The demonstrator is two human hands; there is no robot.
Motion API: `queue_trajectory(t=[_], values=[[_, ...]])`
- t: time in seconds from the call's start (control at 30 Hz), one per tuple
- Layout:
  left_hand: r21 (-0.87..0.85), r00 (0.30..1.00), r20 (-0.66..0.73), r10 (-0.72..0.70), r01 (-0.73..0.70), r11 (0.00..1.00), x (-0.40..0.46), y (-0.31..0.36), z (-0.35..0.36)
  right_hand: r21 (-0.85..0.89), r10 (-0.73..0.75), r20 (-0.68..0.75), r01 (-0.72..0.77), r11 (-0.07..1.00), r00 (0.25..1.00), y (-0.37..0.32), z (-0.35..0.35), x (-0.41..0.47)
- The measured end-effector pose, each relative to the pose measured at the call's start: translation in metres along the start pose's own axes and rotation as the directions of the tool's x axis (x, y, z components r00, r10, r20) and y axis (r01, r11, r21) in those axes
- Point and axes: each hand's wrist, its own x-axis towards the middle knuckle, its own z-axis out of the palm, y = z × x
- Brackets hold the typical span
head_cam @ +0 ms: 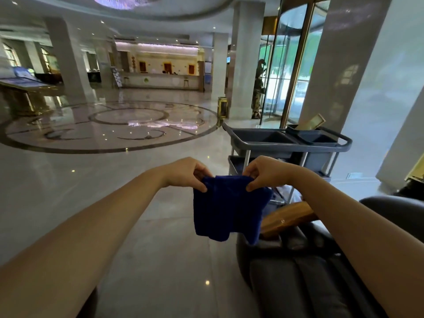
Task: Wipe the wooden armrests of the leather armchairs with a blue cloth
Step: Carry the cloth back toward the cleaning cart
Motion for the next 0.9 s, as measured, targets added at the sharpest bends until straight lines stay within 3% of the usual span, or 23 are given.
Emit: queue_trajectory(t=[0.37,0.53,0.9], values=[[0.072,0.996,-0.082,-0.048,0.054,0.996,0.22,-0.115,-0.155,-0.031,-0.041,-0.032,0.04,0.999,0.999,0.073,-0.084,0.279],[0.09,0.999,-0.025,-0.025,0.027,0.996,0.328,-0.175,-0.195,-0.02,0.001,-0.031,-0.002,1.0,1.0,0.126,-0.1,0.386],[0.159,0.973,0.13,0.189,-0.209,0.965,0.603,-0.23,-0.323,0.047,0.221,-0.187,-0.216,0.975,0.957,0.232,-0.207,0.567]])
